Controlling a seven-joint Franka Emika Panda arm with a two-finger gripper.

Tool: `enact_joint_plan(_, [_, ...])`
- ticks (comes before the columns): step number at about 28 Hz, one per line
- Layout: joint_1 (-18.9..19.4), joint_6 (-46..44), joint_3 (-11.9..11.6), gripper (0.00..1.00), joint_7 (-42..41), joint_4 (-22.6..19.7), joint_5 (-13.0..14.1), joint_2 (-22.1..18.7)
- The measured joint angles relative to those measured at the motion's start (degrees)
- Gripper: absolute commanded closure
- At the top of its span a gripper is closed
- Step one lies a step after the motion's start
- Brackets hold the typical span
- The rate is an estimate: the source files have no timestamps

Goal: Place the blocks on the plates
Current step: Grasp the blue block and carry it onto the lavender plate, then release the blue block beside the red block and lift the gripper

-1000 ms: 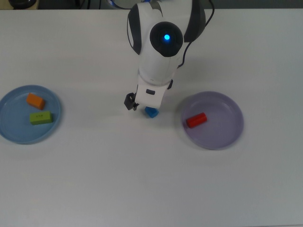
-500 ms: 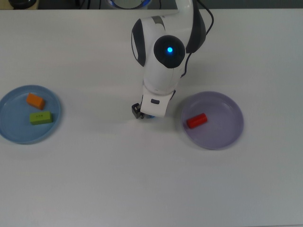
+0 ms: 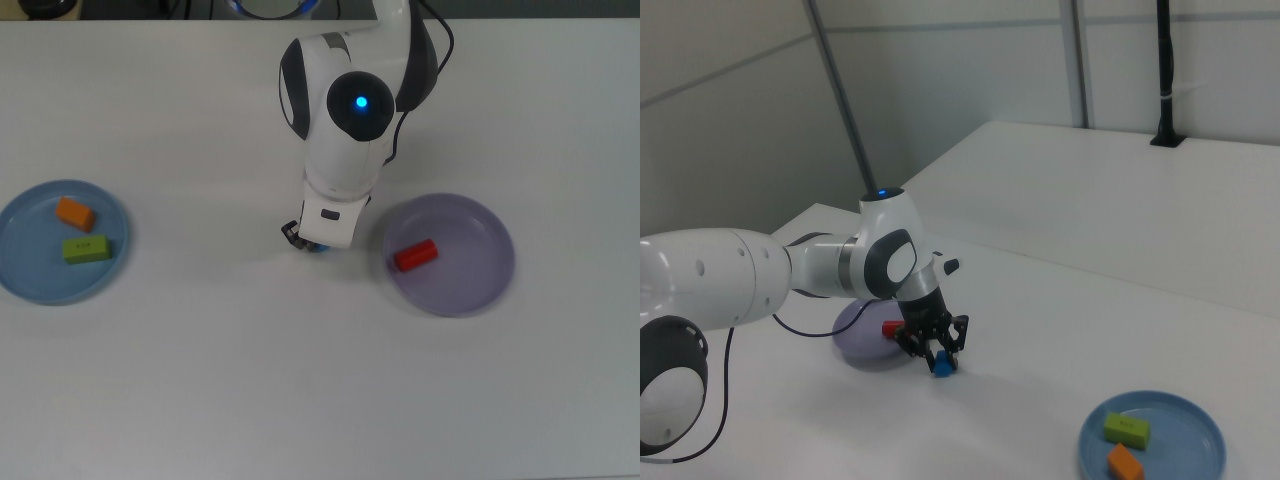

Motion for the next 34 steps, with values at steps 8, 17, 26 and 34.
enact_joint_plan(8, [0.12, 0.0, 0.15, 1.0, 0.82, 0.89, 0.39, -2.39])
enact_joint_plan(17, [4.75, -0.01, 1.97, 0.98, 12.19, 2.03, 1.78, -4.35])
enact_joint_plan(26, [11.46, 3.08, 2.12, 0.82, 28.89, 2.03, 1.69, -3.68])
enact_joint_plan(34, [12.12, 6.0, 1.94, 0.36, 31.07, 2.0, 1.58, -1.3])
